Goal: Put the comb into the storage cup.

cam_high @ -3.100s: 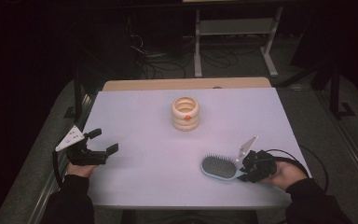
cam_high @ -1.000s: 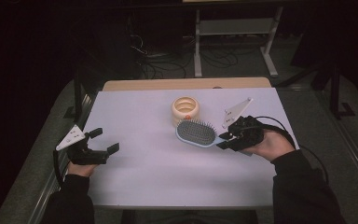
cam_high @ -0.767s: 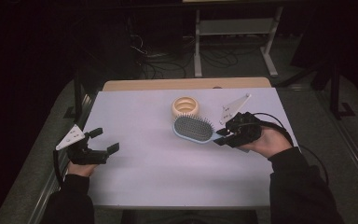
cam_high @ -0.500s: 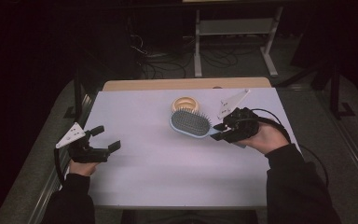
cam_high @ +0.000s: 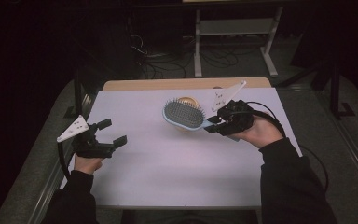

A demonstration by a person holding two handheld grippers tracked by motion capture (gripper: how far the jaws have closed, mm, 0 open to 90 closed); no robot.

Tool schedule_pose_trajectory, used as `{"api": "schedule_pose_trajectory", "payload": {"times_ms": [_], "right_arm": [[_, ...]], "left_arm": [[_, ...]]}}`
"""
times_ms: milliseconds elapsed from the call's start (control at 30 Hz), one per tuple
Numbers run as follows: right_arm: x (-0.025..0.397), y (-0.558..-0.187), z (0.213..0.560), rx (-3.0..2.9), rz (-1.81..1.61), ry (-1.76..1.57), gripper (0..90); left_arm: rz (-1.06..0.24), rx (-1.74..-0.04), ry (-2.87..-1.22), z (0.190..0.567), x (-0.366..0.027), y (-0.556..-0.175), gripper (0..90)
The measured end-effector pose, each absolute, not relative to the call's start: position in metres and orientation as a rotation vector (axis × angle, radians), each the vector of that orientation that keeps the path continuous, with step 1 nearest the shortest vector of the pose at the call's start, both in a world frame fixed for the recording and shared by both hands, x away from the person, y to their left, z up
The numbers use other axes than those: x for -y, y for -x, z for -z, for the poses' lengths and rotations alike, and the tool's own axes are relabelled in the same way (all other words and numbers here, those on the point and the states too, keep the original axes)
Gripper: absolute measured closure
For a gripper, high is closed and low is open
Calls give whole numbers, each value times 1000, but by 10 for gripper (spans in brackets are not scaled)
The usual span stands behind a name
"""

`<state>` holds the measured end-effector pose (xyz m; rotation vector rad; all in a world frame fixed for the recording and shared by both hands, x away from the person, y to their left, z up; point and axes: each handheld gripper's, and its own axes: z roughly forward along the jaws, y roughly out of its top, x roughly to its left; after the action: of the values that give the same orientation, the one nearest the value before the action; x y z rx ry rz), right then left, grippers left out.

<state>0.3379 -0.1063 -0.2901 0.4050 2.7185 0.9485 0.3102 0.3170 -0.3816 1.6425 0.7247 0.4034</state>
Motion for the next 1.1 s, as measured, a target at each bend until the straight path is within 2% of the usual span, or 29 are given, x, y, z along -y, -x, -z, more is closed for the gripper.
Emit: {"api": "schedule_pose_trajectory", "payload": {"times_ms": [633, 1100], "right_arm": [[83, -347, 270, -2675, -981, -352, 687], [65, -353, 259, -2643, -987, -339, 687]], "left_arm": [[-351, -661, -1619, 335, -271, -329, 0], [-314, -666, -1610, 319, -253, -339, 0]]}}
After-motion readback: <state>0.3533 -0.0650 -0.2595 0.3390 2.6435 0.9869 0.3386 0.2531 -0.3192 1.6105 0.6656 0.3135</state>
